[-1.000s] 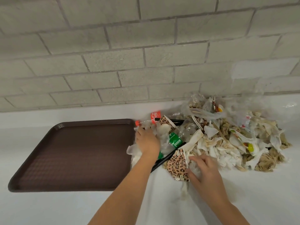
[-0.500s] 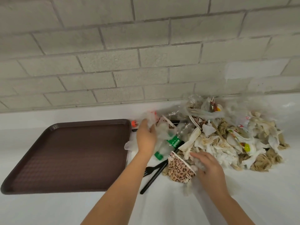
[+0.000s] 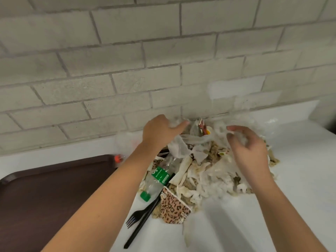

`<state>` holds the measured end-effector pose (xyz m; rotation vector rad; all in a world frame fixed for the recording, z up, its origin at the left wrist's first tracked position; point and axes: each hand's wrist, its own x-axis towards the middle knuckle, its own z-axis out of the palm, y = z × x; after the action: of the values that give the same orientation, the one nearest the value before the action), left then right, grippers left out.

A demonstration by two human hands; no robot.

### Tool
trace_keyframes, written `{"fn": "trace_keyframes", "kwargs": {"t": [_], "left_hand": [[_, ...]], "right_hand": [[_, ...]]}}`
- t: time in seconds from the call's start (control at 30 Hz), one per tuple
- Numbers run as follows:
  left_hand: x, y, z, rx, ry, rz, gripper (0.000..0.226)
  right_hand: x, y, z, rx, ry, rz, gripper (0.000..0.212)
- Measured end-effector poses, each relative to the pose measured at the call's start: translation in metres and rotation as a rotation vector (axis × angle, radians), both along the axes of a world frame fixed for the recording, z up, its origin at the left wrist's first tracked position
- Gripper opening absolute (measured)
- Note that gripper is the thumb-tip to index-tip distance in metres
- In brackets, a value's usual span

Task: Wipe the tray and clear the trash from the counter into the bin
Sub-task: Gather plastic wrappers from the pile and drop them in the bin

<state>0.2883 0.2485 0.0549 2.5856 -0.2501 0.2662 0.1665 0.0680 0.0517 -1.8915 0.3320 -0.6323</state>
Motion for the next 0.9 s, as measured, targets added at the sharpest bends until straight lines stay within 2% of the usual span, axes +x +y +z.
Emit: {"fn": "trace_keyframes", "kwargs": {"t": [0.03, 0.07, 0.13, 0.2, 0.27, 0.3, 0.4, 0.5, 0.53, 0.63, 0.7, 0.77, 0.83, 0.9], "left_hand": [[0.001, -0.011, -0.001, 0.105, 0.039, -0.057, 0.067], [0.003, -0.020, -0.004, 0.195, 0.073, -0.115, 0.076], [0.008, -0.035, -0.015, 0.362, 0.089, -0.209, 0.088], [0.013, -0.044, -0.027, 0.421, 0.071, -0.243, 0.077], [0.017, -0.046, -0.037, 0.393, 0.043, -0.258, 0.051], [0.017, -0.044, -0.041, 0.357, 0.027, -0.265, 0.043], [0.013, -0.033, -0.039, 0.151, -0.021, -0.255, 0.041], [0.009, -0.018, -0.026, -0.067, -0.079, -0.193, 0.038], [0.009, -0.013, -0.022, -0.148, -0.105, -0.171, 0.035], [0.014, 0.000, -0.010, -0.399, -0.118, -0.102, 0.037], [0.021, 0.007, -0.001, -0.543, -0.101, -0.032, 0.039], [0.029, 0.010, 0.007, -0.546, -0.096, 0.058, 0.033], [0.038, 0.004, 0.009, -0.432, -0.067, 0.119, 0.029], [0.044, -0.007, 0.007, -0.301, 0.040, 0.130, 0.052]], "right_hand": [[0.011, -0.010, 0.002, -0.062, 0.041, -0.035, 0.020], [0.026, -0.022, 0.002, -0.128, 0.124, -0.061, 0.030], [0.054, -0.041, -0.004, -0.261, 0.373, -0.026, 0.063], [0.074, -0.052, -0.015, -0.401, 0.600, 0.071, 0.084], [0.083, -0.055, -0.029, -0.520, 0.708, 0.124, 0.073], [0.086, -0.055, -0.035, -0.515, 0.709, 0.122, 0.065], [0.085, -0.054, -0.038, -0.353, 0.604, 0.107, 0.055], [0.073, -0.054, -0.029, -0.169, 0.446, 0.051, 0.060], [0.067, -0.054, -0.025, -0.106, 0.387, 0.033, 0.056], [0.045, -0.064, -0.011, 0.009, 0.177, 0.005, 0.015], [0.035, -0.076, -0.005, 0.076, 0.063, -0.060, 0.012], [0.032, -0.094, 0.001, 0.148, -0.014, -0.132, 0.015], [0.034, -0.118, 0.006, 0.198, -0.042, -0.184, 0.019], [0.043, -0.147, 0.006, 0.174, -0.020, -0.217, 0.026]]}}
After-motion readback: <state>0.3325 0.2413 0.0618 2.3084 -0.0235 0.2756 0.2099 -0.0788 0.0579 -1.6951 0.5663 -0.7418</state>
